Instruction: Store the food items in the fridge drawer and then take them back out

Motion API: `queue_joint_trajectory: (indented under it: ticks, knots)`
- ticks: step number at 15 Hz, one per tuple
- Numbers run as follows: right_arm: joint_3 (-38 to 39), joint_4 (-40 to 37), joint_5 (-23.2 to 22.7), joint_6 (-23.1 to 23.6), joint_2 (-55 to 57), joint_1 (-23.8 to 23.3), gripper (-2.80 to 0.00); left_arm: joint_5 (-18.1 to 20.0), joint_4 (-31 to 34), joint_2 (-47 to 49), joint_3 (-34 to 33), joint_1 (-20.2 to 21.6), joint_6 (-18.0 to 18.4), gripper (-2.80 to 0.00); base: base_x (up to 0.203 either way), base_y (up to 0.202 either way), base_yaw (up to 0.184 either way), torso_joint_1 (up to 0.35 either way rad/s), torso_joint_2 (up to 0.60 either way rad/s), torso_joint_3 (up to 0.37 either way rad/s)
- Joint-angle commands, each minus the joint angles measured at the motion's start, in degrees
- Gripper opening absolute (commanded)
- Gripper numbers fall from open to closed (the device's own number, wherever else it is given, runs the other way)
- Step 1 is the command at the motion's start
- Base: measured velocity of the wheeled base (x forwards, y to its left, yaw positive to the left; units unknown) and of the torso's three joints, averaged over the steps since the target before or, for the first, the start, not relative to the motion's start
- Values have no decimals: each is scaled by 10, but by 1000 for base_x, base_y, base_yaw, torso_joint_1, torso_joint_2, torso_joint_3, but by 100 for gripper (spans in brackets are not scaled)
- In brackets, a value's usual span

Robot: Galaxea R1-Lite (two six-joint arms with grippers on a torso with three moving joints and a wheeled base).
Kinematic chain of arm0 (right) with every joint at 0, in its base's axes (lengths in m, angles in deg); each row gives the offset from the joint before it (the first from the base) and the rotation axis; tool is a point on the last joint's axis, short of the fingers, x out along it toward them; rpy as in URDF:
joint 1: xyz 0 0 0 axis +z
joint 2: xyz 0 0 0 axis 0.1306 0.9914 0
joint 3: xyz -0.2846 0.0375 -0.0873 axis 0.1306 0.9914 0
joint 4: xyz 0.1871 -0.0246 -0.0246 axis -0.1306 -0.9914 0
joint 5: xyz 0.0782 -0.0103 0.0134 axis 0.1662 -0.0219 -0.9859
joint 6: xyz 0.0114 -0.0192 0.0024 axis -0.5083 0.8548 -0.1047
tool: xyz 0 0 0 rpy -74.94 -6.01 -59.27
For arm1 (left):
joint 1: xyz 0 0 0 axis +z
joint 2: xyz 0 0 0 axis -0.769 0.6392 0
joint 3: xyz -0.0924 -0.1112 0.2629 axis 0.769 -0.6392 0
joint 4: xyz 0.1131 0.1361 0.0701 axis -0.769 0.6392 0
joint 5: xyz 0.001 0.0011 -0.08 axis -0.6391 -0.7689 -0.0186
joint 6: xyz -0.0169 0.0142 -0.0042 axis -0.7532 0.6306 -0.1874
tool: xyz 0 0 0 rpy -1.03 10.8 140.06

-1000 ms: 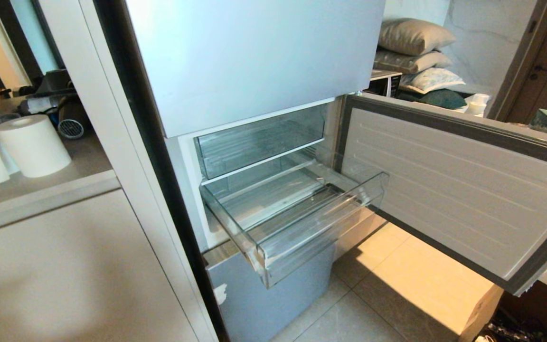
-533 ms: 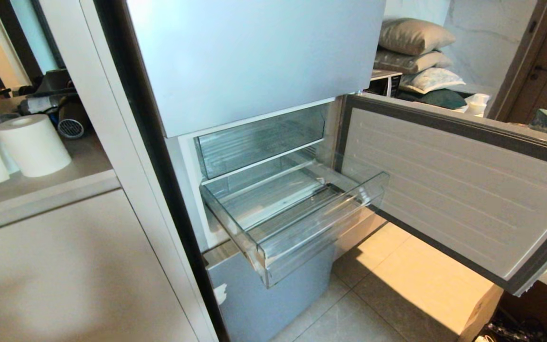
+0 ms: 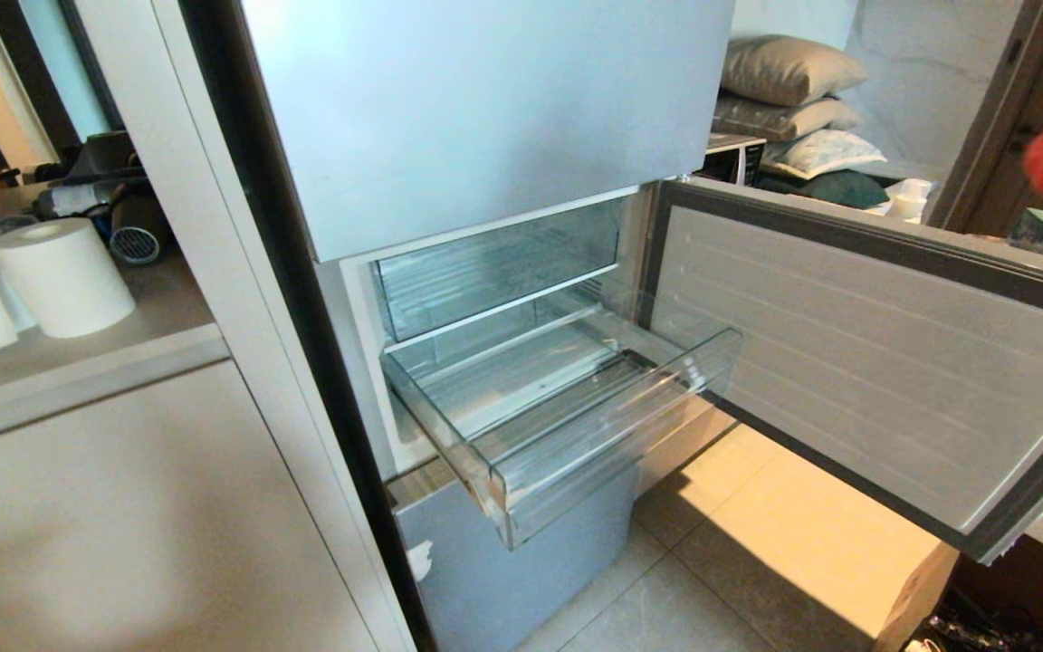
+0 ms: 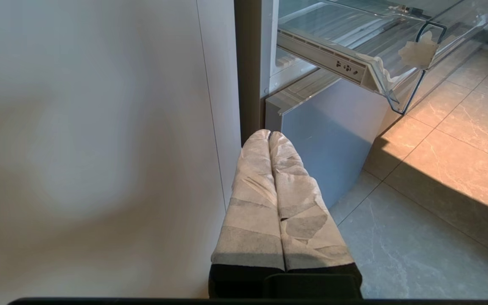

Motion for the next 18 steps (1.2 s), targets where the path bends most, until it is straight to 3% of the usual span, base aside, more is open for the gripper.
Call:
queue_joint_trajectory:
  ticks: [1,6,9,11,14,18]
  knots:
    - [-7,-9,26,2,56,133,-280,0,0,1,0,0,0,-280,0,0,0,0,0,0]
    - [-98,8,46,-12,300,207,-280,0,0,1,0,0,0,-280,0,0,0,0,0,0]
    - [-235,8,53,-19,441,234,-280,0,1,1,0,0,0,-280,0,0,0,0,0,0]
    - [-333,-3,84,-22,520,257,-280,0,1,1,0,0,1,-280,0,0,0,0,0,0]
    - [-408,-44,128,-24,598,289,-280,0,0,1,0,0,0,-280,0,0,0,0,0,0]
    - [-443,-49,135,-27,644,302,-280,0,1,1,0,0,1,-280,0,0,0,0,0,0]
